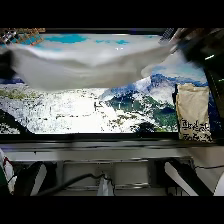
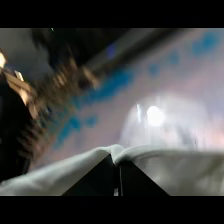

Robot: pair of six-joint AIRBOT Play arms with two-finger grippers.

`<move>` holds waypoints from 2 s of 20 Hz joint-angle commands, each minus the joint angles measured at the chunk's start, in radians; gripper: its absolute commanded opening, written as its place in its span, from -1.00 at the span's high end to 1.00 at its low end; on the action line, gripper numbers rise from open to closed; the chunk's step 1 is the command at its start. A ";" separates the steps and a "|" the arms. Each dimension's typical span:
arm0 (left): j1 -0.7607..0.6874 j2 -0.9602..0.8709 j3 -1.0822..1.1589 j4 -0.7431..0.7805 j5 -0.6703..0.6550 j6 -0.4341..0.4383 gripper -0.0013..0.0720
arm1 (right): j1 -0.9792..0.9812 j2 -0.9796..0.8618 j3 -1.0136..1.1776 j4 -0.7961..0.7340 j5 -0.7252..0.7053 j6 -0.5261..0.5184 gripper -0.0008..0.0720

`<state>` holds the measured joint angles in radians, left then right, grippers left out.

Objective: Fold the clothes and pants, and hang the long-sleeved shirts on hangers.

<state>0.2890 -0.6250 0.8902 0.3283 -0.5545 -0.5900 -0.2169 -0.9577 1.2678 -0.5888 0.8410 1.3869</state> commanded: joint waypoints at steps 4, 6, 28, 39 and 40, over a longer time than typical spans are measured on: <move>0.042 0.235 0.263 0.003 0.120 -0.048 0.97 | -0.078 0.195 0.314 0.006 -0.003 0.018 0.92; 0.042 0.283 0.322 0.066 0.148 -0.049 0.97 | -0.074 0.227 0.358 -0.019 0.009 0.018 0.92; 0.025 -0.443 0.267 0.226 -0.419 -0.169 0.97 | 0.131 -0.302 0.240 -0.584 0.065 0.192 0.92; -0.171 -0.937 0.269 0.063 0.207 -0.143 0.97 | 0.142 -0.869 0.423 -0.504 -0.201 0.197 0.92; -0.183 -0.940 0.270 0.034 0.253 -0.143 0.96 | 0.142 -0.881 0.448 -0.503 -0.200 0.200 0.92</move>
<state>0.1482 -1.5158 1.1591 0.4606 -0.5056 -0.7338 -0.0761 -1.7615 1.6466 -1.1007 0.6739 1.5806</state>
